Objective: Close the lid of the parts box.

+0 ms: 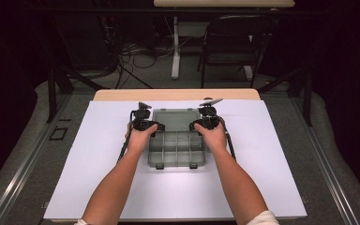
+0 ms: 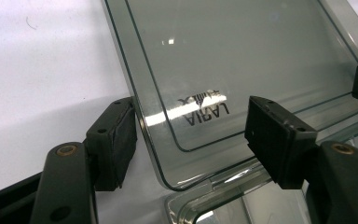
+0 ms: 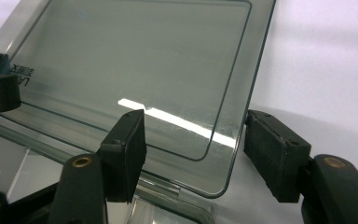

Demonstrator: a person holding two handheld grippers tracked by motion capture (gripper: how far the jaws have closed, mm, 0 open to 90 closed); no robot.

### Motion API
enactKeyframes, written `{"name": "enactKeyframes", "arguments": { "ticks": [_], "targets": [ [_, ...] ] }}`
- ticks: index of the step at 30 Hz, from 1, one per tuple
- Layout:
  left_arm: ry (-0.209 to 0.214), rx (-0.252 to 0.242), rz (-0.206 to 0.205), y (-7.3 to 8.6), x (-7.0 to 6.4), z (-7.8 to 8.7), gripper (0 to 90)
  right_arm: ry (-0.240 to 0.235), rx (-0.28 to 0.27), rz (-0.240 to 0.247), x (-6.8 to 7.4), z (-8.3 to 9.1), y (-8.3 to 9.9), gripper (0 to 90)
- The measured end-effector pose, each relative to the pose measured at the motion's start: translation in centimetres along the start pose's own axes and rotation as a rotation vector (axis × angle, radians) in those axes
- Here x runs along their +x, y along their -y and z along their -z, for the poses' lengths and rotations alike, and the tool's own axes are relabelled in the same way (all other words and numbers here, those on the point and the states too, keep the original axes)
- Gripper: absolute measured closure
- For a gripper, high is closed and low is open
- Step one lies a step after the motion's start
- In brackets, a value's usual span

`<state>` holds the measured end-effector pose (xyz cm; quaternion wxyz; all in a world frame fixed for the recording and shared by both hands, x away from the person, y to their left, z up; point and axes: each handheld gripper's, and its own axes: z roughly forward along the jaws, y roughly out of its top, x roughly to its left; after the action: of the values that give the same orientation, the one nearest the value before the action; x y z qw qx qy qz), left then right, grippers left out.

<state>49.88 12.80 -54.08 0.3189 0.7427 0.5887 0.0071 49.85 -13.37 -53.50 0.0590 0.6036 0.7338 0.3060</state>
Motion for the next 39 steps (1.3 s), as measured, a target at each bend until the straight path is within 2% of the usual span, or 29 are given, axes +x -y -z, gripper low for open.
{"name": "enactKeyframes", "arguments": {
  "ticks": [4,7,9,11,14,16,19,21,22,27,28,30,33,35,38,39],
  "targets": [
    [0.013,0.012,-0.005,-0.1,0.1,-0.1,32.7,-0.016,0.006,-0.005,-0.2,-0.1,-0.1,37.2],
    [0.018,0.011,-0.007,-0.1,0.1,-0.2,31.2,-0.037,0.029,-0.037,-0.5,-0.2,-0.2,36.6],
    [0.018,0.014,-0.012,-0.2,0.2,-0.2,30.9,-0.077,-0.007,-0.051,-0.7,-0.5,0.0,35.9],
    [0.020,0.014,-0.015,-0.2,0.2,-0.2,30.8,-0.061,0.027,-0.046,-0.7,-0.4,-0.1,35.8],
    [0.016,0.012,-0.020,-0.2,0.1,-0.1,31.4,-0.063,0.006,-0.049,-0.5,-0.4,-0.1,36.3],
    [0.007,0.001,-0.030,-0.2,-0.1,0.1,32.3,-0.051,0.001,-0.015,-0.4,-0.2,-0.2,36.7],
    [0.010,-0.010,-0.024,-0.3,0.0,0.3,34.7,-0.028,-0.011,0.006,-0.2,0.0,-0.2,38.6],
    [0.015,-0.022,-0.012,-0.3,0.1,0.5,36.1,-0.019,-0.014,0.001,-0.2,0.2,-0.3,40.6],
    [0.009,-0.018,-0.023,-0.3,0.1,0.6,38.0,-0.018,-0.035,0.008,-0.2,0.2,-0.2,42.0],
    [-0.002,-0.027,-0.035,-0.3,0.0,0.8,40.9,-0.015,-0.045,0.019,-0.2,0.4,-0.2,44.8],
    [-0.005,-0.034,-0.036,-0.3,0.0,0.9,41.6,-0.009,-0.032,0.030,-0.3,0.6,-0.3,46.1],
    [-0.005,-0.039,-0.035,-0.3,0.0,1.0,43.6,-0.024,-0.064,0.037,-0.3,0.6,-0.2,47.4],
    [-0.010,-0.044,-0.038,-0.4,0.1,1.2,46.7,-0.022,-0.047,0.055,-0.4,1.0,-0.4,49.2],
    [-0.010,-0.048,-0.045,-0.4,0.2,1.4,48.6,-0.044,-0.078,0.064,-0.6,0.9,-0.3,51.3],
    [-0.007,-0.058,-0.048,-0.4,0.3,1.7,53.0,-0.034,-0.060,0.096,-0.9,1.4,-0.4,56.9],
    [-0.007,-0.058,-0.048,-0.4,0.3,1.7,54.1,-0.037,-0.074,0.087,-0.9,1.4,-0.4,59.0]
  ]
}}
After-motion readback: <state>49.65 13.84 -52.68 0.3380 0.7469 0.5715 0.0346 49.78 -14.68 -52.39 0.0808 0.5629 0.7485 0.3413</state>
